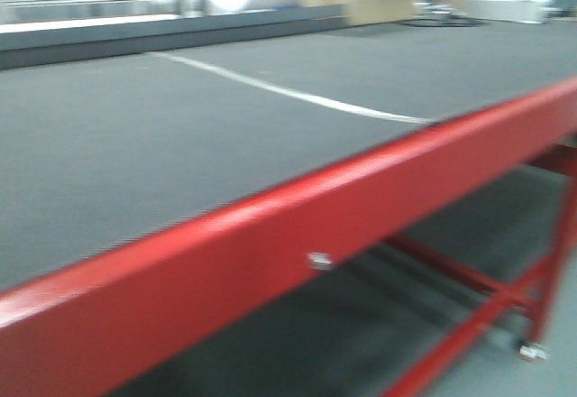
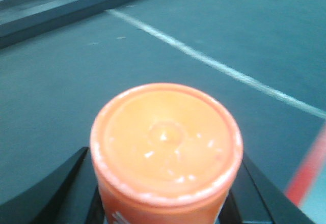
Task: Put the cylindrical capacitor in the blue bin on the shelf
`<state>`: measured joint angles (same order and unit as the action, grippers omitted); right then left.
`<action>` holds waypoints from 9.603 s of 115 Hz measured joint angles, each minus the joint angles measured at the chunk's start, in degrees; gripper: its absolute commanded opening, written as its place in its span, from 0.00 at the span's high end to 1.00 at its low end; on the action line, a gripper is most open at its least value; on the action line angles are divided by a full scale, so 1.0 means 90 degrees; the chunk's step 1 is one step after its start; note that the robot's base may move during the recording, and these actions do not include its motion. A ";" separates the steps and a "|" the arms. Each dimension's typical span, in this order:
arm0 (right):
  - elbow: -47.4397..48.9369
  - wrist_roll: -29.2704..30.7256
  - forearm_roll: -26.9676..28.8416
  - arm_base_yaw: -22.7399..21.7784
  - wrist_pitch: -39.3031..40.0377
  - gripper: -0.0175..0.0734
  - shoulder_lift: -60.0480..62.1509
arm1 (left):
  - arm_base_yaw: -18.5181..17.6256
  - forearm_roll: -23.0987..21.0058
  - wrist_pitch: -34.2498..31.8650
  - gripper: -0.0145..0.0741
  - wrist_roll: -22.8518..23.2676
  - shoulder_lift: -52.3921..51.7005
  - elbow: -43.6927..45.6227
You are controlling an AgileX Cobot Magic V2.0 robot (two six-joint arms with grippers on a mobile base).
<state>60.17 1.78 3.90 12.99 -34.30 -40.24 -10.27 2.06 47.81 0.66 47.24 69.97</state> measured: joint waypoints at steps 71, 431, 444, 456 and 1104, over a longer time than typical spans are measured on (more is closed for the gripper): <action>0.0000 0.0006 0.0000 0.0000 0.0000 0.98 0.0000 | 0.0000 -0.0013 0.0000 0.96 0.0000 0.0000 0.0000; 0.0000 0.0005 0.0000 0.0000 0.0012 0.98 0.0000 | 0.0000 -0.0002 0.0000 0.96 0.0000 0.0000 0.0000; 0.0000 -0.0012 0.0012 0.0000 0.0012 0.98 0.0000 | 0.0000 -0.0002 0.0000 0.96 0.0000 0.0000 0.0000; 0.0000 -0.0012 0.0012 0.0000 0.0012 0.98 0.0000 | 0.0000 -0.0002 0.0000 0.96 0.0000 0.0000 0.0000; 0.0000 -0.0007 0.0175 0.0000 0.0245 0.98 0.0000 | -0.0277 -0.0699 -0.0240 0.96 -0.0718 0.0771 0.1136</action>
<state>60.17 1.71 5.47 12.99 -32.09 -40.24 -12.76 -4.23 45.65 -5.80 54.18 80.19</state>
